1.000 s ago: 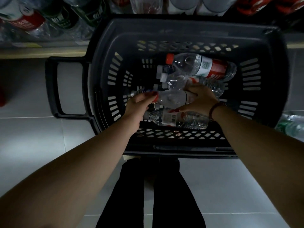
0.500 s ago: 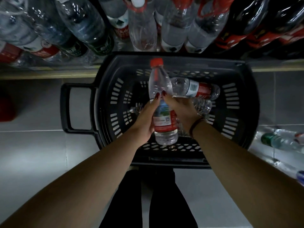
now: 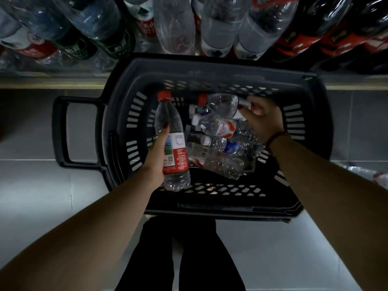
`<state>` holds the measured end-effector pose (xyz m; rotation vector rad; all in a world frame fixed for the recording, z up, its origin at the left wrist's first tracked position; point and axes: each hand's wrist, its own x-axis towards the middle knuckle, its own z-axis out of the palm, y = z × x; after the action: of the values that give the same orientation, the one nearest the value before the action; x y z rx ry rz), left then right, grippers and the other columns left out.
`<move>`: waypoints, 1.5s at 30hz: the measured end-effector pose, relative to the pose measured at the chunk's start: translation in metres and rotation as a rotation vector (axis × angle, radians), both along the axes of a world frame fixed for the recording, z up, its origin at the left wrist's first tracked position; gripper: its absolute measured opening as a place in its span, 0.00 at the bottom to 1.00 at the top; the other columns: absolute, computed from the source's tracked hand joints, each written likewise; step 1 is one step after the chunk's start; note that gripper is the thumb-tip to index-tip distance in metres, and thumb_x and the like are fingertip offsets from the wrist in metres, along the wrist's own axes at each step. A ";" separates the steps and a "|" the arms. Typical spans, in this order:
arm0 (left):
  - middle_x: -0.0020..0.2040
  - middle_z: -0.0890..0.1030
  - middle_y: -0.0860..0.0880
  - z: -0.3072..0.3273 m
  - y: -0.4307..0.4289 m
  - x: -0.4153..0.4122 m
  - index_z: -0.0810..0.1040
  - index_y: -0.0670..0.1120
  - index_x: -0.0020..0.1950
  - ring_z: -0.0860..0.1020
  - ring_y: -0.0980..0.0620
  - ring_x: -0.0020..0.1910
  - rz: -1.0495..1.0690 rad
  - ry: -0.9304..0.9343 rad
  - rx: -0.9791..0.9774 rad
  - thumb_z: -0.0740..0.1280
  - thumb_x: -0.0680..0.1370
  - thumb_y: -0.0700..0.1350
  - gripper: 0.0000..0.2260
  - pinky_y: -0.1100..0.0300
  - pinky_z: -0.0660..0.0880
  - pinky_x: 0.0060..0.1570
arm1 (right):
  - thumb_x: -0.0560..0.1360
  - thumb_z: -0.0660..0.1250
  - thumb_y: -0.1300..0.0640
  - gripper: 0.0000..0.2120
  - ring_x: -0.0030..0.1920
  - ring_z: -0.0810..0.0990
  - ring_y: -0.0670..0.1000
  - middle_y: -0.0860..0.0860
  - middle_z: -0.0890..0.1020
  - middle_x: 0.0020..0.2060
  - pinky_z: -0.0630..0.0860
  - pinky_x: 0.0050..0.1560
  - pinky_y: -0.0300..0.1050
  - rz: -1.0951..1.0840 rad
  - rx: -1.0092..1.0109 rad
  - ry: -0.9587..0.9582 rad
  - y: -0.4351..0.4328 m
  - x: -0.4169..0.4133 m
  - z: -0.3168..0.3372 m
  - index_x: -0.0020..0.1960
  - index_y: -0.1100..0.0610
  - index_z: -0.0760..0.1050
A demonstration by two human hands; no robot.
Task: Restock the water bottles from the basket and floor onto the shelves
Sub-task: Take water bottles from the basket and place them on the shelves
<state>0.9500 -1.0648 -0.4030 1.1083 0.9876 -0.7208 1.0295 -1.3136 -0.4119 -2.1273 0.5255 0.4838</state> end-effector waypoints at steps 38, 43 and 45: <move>0.44 0.84 0.44 0.173 0.021 -0.002 0.78 0.46 0.58 0.82 0.46 0.41 -0.072 -0.133 0.093 0.66 0.64 0.66 0.31 0.53 0.78 0.46 | 0.63 0.73 0.49 0.21 0.41 0.85 0.53 0.55 0.85 0.42 0.80 0.41 0.48 -0.387 0.608 0.129 0.023 -0.100 0.174 0.52 0.59 0.80; 0.42 0.82 0.43 0.274 0.041 0.009 0.79 0.45 0.57 0.82 0.49 0.34 0.027 -0.301 0.115 0.68 0.64 0.67 0.31 0.58 0.78 0.36 | 0.68 0.74 0.46 0.19 0.45 0.84 0.60 0.60 0.85 0.47 0.80 0.49 0.56 -0.406 0.734 0.065 0.054 -0.087 0.270 0.53 0.57 0.80; 0.45 0.82 0.42 0.312 0.049 0.014 0.77 0.43 0.63 0.82 0.48 0.35 0.090 -0.334 0.101 0.71 0.61 0.70 0.40 0.57 0.79 0.35 | 0.64 0.73 0.42 0.24 0.45 0.84 0.59 0.58 0.85 0.45 0.80 0.49 0.57 -0.401 0.781 0.036 0.072 -0.077 0.310 0.53 0.57 0.80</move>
<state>0.9639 -1.0158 -0.0913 1.2182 0.7882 -0.3987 0.9524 -1.2413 -0.1020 -1.2338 0.6353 0.4068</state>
